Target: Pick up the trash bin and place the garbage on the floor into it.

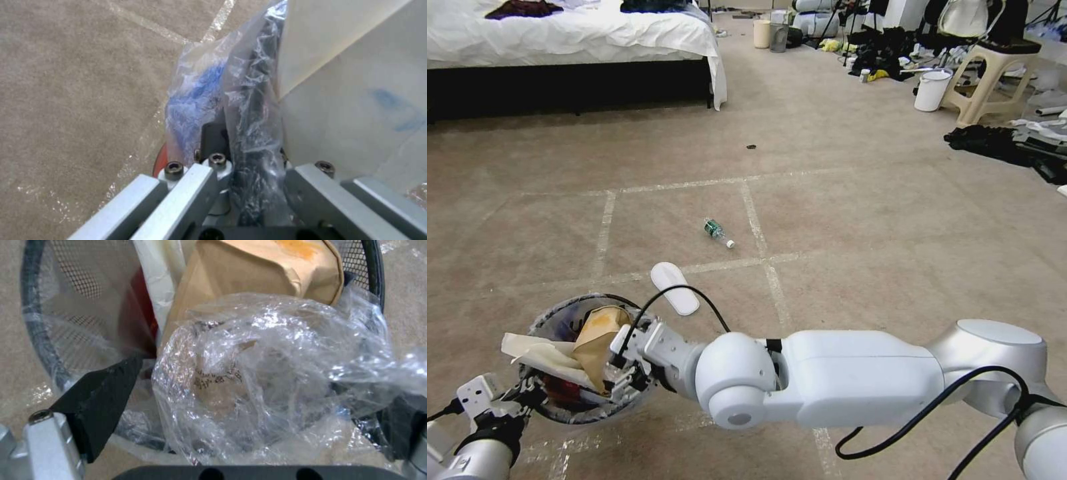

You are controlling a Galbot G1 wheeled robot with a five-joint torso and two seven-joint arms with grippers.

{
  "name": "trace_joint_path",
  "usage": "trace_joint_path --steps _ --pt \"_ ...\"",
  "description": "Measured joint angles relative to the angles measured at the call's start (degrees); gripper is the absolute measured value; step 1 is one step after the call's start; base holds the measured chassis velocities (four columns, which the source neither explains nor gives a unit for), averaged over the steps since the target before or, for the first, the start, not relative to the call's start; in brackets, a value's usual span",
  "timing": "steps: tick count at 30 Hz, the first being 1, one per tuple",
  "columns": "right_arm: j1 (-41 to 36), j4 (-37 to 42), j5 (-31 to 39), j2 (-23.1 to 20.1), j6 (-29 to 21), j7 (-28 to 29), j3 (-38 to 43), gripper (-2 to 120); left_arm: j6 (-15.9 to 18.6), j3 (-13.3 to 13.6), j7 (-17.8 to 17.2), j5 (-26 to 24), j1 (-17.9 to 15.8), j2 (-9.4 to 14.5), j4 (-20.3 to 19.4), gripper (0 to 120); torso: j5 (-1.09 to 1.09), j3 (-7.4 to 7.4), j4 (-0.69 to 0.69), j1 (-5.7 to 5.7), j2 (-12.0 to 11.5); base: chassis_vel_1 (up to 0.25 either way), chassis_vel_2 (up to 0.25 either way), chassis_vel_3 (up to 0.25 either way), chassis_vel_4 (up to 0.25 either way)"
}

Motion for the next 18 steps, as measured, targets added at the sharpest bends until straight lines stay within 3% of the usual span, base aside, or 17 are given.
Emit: trace_joint_path --steps 10,18 --pt "0.2 -2.4 -6.6 0.5 0.9 -2.4 1.2 100 -0.1 0.6 0.4 0.6 -0.3 -0.5 0.4 1 0.0 0.0 0.0 0.0 0.0 0.0 0.0 0.0 0.0" --pt "0.2 -6.6 -10.7 3.7 4.8 -4.7 0.9 100 -0.2 0.1 0.5 0.5 -0.2 -0.3 0.5 1 -0.01 0.0 0.0 0.0 0.0 0.0 0.0 0.0 0.0"
